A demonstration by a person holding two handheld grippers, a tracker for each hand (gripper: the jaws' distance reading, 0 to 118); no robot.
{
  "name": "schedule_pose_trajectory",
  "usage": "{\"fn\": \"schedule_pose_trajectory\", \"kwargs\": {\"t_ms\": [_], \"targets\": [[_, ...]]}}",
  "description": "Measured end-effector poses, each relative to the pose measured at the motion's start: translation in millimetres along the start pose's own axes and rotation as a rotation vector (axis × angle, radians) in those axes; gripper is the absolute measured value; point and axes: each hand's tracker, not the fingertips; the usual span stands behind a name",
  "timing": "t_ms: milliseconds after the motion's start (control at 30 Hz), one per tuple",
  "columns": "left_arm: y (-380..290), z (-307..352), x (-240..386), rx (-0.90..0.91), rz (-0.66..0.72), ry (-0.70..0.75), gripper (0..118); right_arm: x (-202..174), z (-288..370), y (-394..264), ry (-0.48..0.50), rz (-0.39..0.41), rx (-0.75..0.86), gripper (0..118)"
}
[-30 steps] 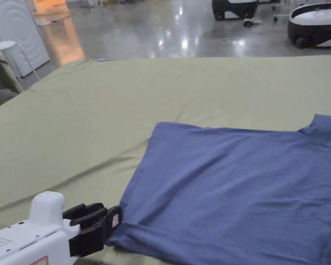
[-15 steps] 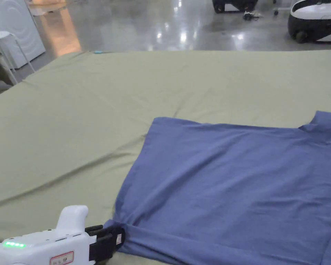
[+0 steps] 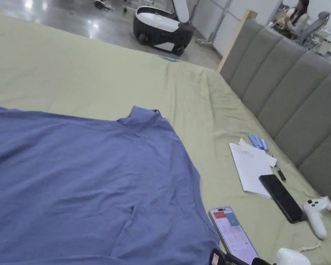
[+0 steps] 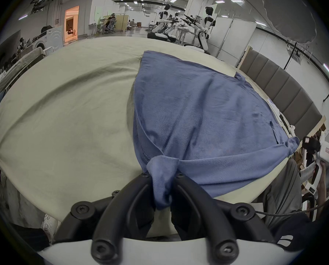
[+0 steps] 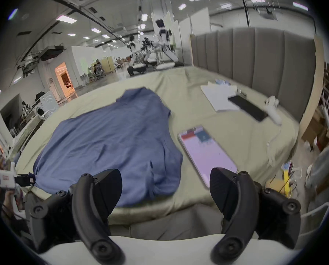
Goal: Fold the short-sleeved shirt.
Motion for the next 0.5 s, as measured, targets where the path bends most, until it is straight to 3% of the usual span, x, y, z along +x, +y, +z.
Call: {"fn": "schedule_pose_trajectory", "kwargs": {"t_ms": [67, 167, 267, 367, 400, 433, 467, 500], "targets": [[1, 0, 2, 0.000, 0.004, -0.002, 12, -1, -16, 4, -0.020, 0.001, -0.064, 98], [0, 0, 3, 0.002, 0.004, 0.002, 12, -4, -33, 5, 0.015, -0.027, -0.123, 73], [2, 1, 9, 0.003, -0.004, 0.013, 12, -11, -53, 3, 0.019, -0.008, -0.154, 70], [3, 1, 12, 0.001, -0.009, 0.019, 12, -19, -58, 1, -0.045, 0.080, -0.190, 43], [4, 2, 11, -0.002, -0.010, 0.023, 12, -20, -52, 4, -0.011, 0.110, -0.179, 26], [4, 2, 14, -0.001, -0.013, 0.030, 12, -21, -48, 5, 0.032, 0.088, -0.165, 8], [3, 3, 16, 0.003, -0.023, 0.039, 12, -22, -45, 4, 0.072, 0.053, -0.146, 8], [3, 5, 19, 0.011, -0.038, 0.047, 12, -21, -44, 5, 0.040, 0.055, -0.152, 8]]}}
